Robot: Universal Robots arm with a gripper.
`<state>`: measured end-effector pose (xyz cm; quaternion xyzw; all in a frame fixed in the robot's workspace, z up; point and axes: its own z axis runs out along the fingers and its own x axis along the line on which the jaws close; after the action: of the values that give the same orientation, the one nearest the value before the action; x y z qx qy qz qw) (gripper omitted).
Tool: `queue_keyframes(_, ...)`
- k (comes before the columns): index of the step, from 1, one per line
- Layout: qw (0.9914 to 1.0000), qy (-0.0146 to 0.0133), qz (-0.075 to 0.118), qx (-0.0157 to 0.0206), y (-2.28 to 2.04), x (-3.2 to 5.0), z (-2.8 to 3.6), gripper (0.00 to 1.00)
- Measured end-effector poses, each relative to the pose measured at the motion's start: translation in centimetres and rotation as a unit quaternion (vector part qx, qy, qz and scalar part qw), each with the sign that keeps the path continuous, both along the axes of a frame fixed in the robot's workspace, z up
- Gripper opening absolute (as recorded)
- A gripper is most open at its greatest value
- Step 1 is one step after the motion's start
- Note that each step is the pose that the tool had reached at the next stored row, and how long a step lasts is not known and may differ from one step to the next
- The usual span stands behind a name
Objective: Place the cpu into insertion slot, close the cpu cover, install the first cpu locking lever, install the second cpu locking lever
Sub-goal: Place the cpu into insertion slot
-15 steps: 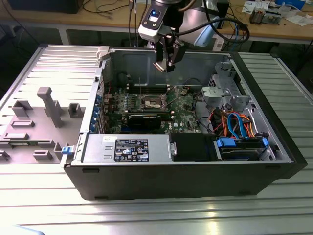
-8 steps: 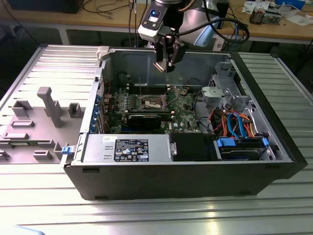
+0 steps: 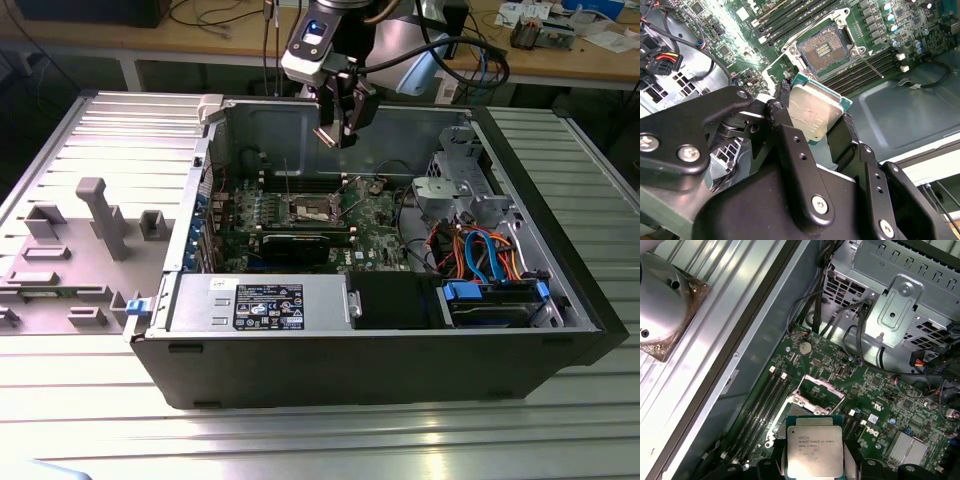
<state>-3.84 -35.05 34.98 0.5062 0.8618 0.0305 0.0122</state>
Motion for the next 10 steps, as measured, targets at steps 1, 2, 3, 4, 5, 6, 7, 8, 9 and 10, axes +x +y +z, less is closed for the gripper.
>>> queue_keyframes(1,1.0,0.0,-0.002,0.0,0.0,0.0,0.0,0.54)
queue_keyframes(2,1.0,0.0,-0.003,0.0,0.0,0.0,0.0,0.54)
queue_keyframes(3,0.99998,0.0,-0.006,0.0,0.0,0.0,0.0,0.54)
queue_keyframes(4,0.99996,0.0,-0.009,0.0,0.0,0.0,0.0,0.54)
queue_keyframes(5,0.99993,0.0,-0.012,0.0,0.0,0.0,0.0,0.54)
queue_keyframes(6,0.9999,0.0,-0.014,0.0,0.0,0.0,0.0,0.54)
queue_keyframes(7,0.99988,0.0,-0.016,0.0,0.0,0.0,0.0,0.54)
queue_keyframes(8,0.99986,0.0,-0.017,0.0,0.0,0.0,0.0,0.54)
queue_keyframes(9,0.99985,0.0,-0.017,0.0,0.0,0.0,0.0,0.54)
queue_keyframes(10,0.99985,0.0,-0.018,0.0,0.0,0.0,0.0,0.54)
